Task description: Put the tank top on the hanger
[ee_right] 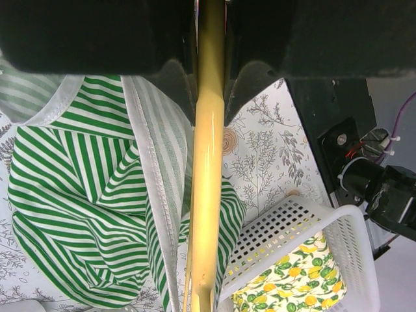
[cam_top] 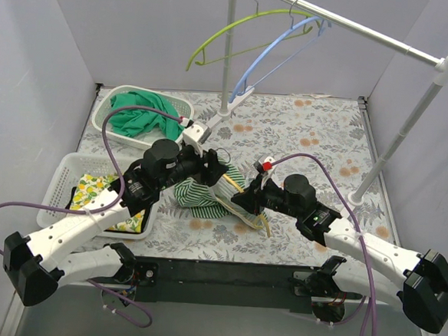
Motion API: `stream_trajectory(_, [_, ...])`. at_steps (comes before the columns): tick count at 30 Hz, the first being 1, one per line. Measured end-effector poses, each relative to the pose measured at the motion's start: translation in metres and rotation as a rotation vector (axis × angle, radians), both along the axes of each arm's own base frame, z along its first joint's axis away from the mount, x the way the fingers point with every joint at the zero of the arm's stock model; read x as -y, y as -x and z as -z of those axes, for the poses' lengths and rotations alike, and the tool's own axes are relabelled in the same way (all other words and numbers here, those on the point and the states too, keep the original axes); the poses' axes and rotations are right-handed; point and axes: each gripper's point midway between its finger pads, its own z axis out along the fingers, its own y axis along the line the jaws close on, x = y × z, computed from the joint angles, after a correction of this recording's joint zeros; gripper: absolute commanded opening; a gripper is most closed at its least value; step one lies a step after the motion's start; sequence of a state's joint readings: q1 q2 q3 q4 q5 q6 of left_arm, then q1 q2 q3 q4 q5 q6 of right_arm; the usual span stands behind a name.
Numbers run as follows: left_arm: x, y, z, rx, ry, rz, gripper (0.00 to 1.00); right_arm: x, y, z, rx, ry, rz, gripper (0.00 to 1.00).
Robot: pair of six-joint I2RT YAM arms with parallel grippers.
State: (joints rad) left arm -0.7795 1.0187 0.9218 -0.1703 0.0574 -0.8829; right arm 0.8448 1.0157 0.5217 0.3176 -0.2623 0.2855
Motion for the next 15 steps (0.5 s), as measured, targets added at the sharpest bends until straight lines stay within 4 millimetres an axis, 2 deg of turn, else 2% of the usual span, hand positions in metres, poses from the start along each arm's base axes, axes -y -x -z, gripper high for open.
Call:
stream_trajectory(7, [0.005,-0.01,0.009,0.037,-0.037,0.003,0.57,0.0,0.0,0.0,0.0,0.0,-0.002,0.01])
stream_trajectory(12, [0.01,-0.017,0.034,0.007,-0.077,-0.001,0.55,0.0,0.0,0.0,0.001,0.001,-0.002,0.01])
stream_trajectory(13, [0.01,-0.017,0.038,0.004,-0.081,-0.001,0.53,0.0,0.0,0.0,0.001,0.001,-0.002,0.01])
stream_trajectory(15, [0.01,-0.018,0.043,0.003,-0.084,-0.005,0.38,0.001,0.001,0.002,-0.004,0.008,-0.002,0.01])
